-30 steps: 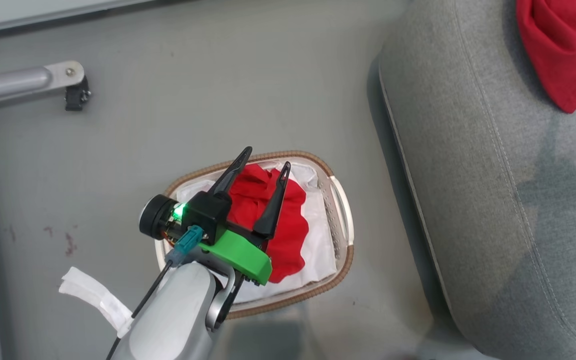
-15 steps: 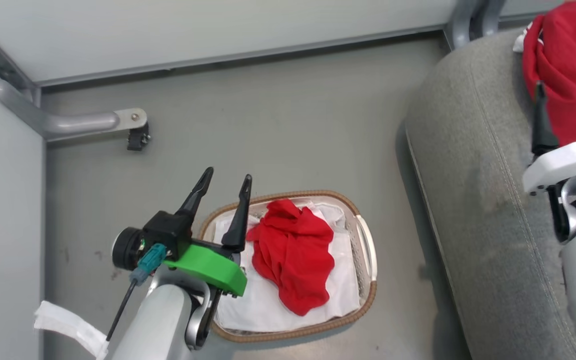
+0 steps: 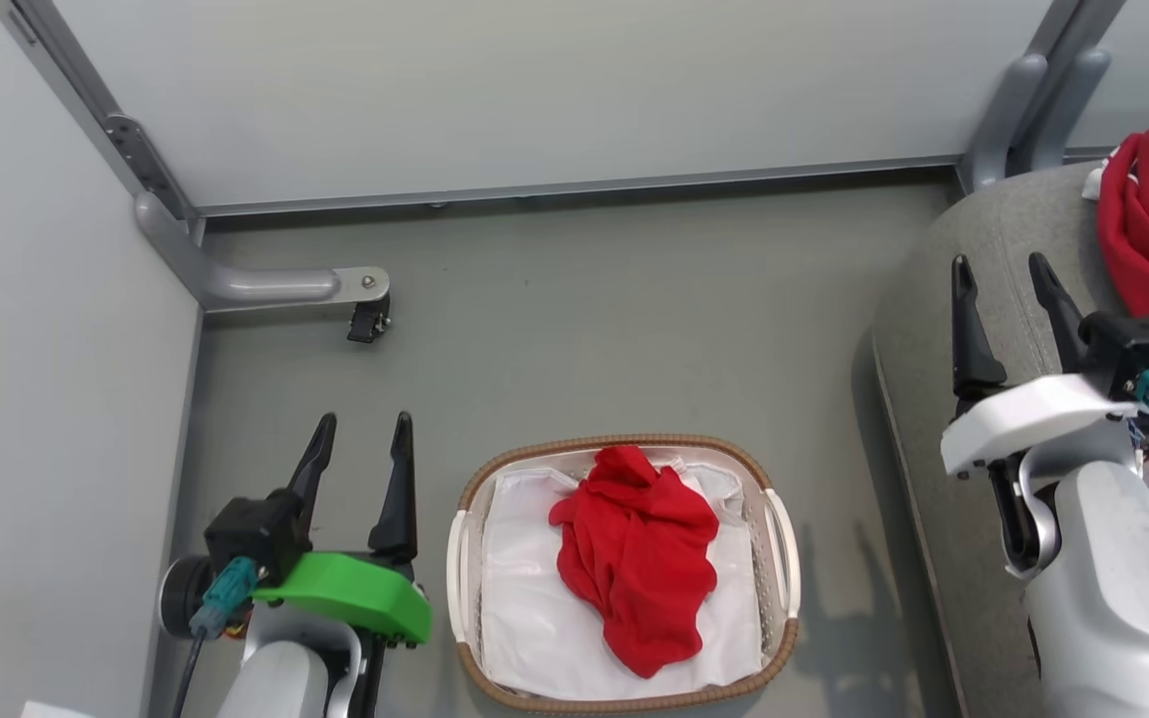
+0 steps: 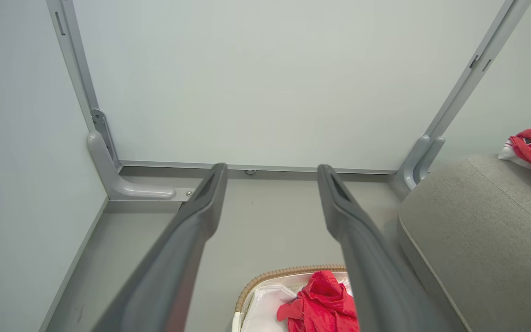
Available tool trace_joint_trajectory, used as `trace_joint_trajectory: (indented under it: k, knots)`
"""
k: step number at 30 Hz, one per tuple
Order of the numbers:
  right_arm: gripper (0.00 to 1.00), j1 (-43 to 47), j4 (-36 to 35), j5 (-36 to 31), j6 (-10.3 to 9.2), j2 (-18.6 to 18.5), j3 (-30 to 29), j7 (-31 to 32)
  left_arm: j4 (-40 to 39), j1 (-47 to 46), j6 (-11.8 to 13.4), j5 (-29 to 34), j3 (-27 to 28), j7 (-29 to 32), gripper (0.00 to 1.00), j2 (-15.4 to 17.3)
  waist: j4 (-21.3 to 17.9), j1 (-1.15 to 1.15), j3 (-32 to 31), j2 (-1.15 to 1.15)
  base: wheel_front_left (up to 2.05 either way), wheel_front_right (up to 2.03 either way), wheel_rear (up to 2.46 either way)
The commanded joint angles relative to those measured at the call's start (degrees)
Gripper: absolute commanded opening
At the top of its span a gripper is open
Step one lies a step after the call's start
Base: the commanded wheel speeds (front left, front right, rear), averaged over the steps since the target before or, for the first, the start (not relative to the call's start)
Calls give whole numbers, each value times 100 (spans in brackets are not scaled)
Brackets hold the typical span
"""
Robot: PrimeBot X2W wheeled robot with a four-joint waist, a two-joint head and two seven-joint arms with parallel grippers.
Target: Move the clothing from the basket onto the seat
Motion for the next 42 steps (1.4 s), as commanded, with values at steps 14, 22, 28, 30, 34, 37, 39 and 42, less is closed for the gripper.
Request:
trace_joint_trajectory:
  k: [14, 22, 28, 30, 34, 37, 39, 42]
  knots:
    - [100, 1240, -355, 331, -8, 101, 181, -28, -58, 706, 38, -70, 181, -1, 100, 3, 199, 0, -485, 0, 0, 0, 0]
    - [100, 1670, -324, 525, -8, 102, 456, -28, 44, 885, 15, -56, 165, -2, 100, 4, 156, 0, -667, 0, 0, 0, 0]
    - [100, 1804, -311, 461, -8, 103, 606, -28, 98, 879, -2, -100, 125, -2, 100, 4, 146, 0, -716, 0, 0, 0, 0]
    - [100, 1804, -302, 483, -8, 103, 635, -28, 119, 871, -9, -105, 121, -2, 100, 4, 140, 0, -722, 0, 0, 0, 0]
    - [100, 1802, -296, 506, -7, 103, 657, -28, 149, 850, -12, -113, 130, -1, 100, 4, 140, 0, -727, 0, 0, 0, 0]
    - [100, 1803, -303, 509, -8, 103, 661, -28, 157, 837, -13, -94, 141, -2, 100, 4, 141, 0, -727, 0, 0, 0, 0]
    - [100, 1800, -313, 512, -8, 104, 659, -28, 158, 836, -11, -90, 146, -1, 100, 4, 141, 0, -727, 0, 0, 0, 0]
    - [100, 1779, -327, 521, -7, 104, 661, -28, 151, 834, -7, -87, 153, -1, 100, 4, 137, 0, -723, 0, 0, 0, 0]
